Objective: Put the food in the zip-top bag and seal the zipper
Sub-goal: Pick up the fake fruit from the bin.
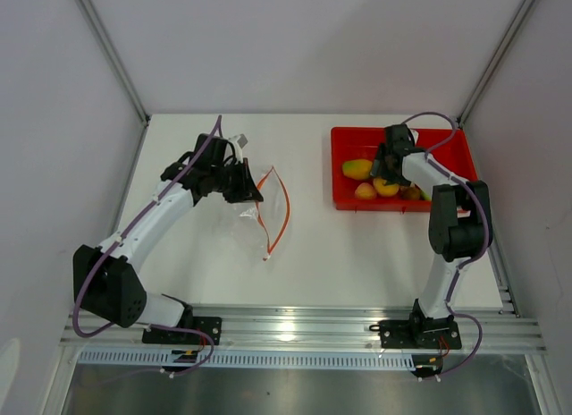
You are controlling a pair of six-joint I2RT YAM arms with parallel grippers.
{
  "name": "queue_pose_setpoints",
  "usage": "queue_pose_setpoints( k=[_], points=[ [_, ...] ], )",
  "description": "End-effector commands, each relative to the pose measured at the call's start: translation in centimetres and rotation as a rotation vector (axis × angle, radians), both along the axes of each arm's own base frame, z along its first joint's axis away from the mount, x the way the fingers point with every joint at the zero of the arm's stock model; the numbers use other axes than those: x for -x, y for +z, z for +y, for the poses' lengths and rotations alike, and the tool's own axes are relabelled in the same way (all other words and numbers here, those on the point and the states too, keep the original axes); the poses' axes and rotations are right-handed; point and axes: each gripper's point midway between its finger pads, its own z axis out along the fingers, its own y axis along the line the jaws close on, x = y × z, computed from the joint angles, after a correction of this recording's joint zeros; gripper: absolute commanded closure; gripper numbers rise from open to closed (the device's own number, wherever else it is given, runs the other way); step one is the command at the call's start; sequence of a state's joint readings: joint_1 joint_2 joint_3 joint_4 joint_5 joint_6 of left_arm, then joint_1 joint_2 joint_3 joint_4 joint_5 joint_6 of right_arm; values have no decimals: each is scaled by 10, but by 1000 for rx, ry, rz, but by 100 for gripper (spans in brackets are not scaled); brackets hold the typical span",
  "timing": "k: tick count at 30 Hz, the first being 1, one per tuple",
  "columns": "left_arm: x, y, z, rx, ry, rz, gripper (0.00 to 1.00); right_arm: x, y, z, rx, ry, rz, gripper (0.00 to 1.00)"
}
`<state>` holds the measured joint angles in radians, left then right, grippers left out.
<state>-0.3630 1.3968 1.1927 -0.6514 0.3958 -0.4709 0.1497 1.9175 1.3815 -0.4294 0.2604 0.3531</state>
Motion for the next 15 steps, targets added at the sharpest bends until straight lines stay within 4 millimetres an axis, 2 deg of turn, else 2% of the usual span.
queue_pose_setpoints(
  k=[1,3,4,6,7,8,10,11,12,13,15],
  points=[
    [2,15,-5,26,-10,-49,99,-1,14,-4,-23,-19,-40,44],
    [3,17,-5,28,-11,-53,100,-1,22,-7,-22,-29,-55,50],
    [4,17,-5,28,-13,-53,100,-1,34,-8,-22,-31,-80,55],
    [4,17,-6,28,-16,-50,99,1,46,-11,-22,-35,-103,56],
    [5,14,-5,26,-16,-43,99,2,52,-12,-26,-35,-113,63],
    [6,12,-6,27,-19,-32,99,4,65,-12,-30,-31,-138,67],
    [8,12,-6,34,-21,-31,100,9,76,-12,-34,-23,-150,75],
    [9,12,-7,37,-22,-31,100,12,88,-11,-43,-13,-174,76],
    [9,14,-7,43,-26,-35,99,16,92,-10,-50,-6,-179,76],
    [10,14,-8,46,-29,-32,99,20,98,-4,-77,18,-187,77],
    [11,15,-9,51,-35,-30,100,29,123,9,-134,76,-241,78]
  ],
)
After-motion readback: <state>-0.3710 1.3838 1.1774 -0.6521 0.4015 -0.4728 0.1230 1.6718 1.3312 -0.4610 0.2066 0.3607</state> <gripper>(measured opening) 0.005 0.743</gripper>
